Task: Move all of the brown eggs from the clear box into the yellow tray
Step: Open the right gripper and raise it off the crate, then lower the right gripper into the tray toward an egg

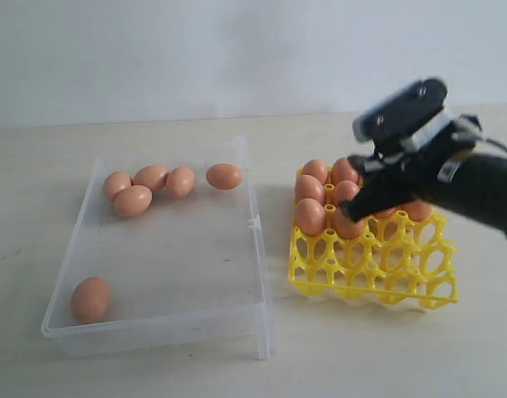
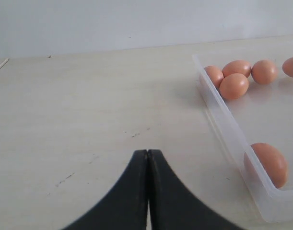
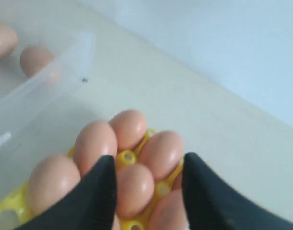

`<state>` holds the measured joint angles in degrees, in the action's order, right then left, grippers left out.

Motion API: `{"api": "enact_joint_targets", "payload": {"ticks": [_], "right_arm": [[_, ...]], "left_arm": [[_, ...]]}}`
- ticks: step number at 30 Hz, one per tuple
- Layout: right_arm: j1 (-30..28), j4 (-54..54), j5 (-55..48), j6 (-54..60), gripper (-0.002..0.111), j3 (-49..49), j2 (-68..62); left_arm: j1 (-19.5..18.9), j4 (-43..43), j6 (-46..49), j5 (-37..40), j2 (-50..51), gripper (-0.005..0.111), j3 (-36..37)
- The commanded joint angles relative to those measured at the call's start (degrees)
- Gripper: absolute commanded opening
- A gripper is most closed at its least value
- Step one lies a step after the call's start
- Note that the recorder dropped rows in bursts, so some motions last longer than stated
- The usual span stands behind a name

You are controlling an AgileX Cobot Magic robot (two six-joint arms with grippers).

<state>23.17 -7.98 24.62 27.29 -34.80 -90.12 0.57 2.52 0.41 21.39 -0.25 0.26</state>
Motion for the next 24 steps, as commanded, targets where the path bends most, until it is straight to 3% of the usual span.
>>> {"api": "enact_joint_targets", "payload": {"ticks": [1, 7, 12, 17, 20, 24], "right_arm": [[0.66, -0.59, -24.24, 0.93, 0.004, -12.26, 9.84], [8.17, -0.59, -55.37, -15.14, 0.0, -35.75, 4.74], [15.59, -3.51, -67.59, -19.89, 0.0, -46.17, -5.2], [20.05, -11.72, -72.8, -24.79, 0.001, -52.26, -15.22], [21.39, -15.79, -74.31, -26.7, 0.012, -54.59, -20.62], [22.54, -21.16, -74.01, -30.0, 0.044, -57.31, -26.27]], "left_arm": [[-0.15, 0.17, 0.18, -0.28, 0.25, 0.0, -0.26], [-0.15, 0.17, 0.18, -0.28, 0.25, 0.0, -0.26], [-0.15, 0.17, 0.18, -0.28, 0.25, 0.0, -0.26], [-0.15, 0.17, 0.18, -0.28, 0.25, 0.0, -0.26], [-0.15, 0.17, 0.18, -0.28, 0.25, 0.0, -0.26], [-0.15, 0.17, 0.18, -0.28, 0.25, 0.0, -0.26]]}}
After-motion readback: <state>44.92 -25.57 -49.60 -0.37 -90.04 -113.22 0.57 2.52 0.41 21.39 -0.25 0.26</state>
